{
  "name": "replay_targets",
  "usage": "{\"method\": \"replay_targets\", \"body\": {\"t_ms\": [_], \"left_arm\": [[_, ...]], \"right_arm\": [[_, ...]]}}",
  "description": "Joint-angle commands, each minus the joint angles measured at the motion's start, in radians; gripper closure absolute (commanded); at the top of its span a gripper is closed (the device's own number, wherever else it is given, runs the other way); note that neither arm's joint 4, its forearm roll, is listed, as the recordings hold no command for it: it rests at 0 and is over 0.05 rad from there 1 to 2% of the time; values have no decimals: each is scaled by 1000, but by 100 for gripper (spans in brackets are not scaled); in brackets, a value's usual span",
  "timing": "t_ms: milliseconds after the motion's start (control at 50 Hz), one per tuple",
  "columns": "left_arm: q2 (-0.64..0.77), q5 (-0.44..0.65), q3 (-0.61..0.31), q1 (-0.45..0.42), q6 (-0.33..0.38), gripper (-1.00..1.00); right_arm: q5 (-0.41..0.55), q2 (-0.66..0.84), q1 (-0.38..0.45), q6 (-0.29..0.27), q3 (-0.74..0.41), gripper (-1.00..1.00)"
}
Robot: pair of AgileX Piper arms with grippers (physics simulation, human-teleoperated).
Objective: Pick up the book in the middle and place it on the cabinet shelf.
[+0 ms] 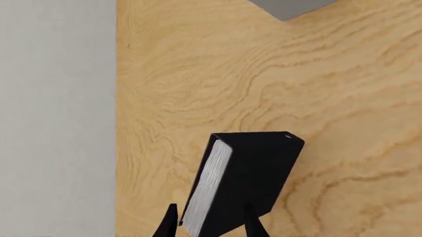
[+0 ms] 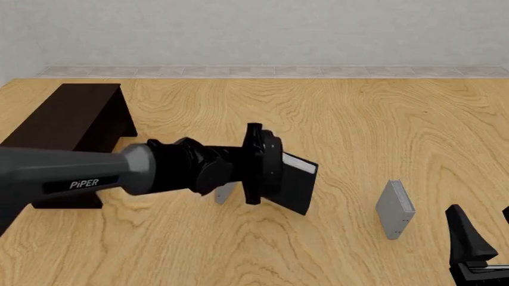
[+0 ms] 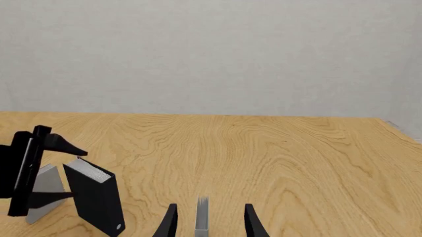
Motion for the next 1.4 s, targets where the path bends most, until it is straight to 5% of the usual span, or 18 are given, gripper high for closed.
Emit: {"method": "replay_targets", "body": {"t_ms": [20,760,780,1100,1400], "left_arm": [[19,-12,-12,29,15,-100],[45,110,-50,-5,-76,-100],[44,116,-51,-6,-80,100],[28,111,-25,-7,-95,100],[-80,169,55,-120,-251,100]], "right_arm": [[0,0,0,0,0,-100],[0,0,0,0,0,-100],[0,0,0,0,0,-100],[0,0,0,0,0,-100],[0,0,0,0,0,-100]]}}
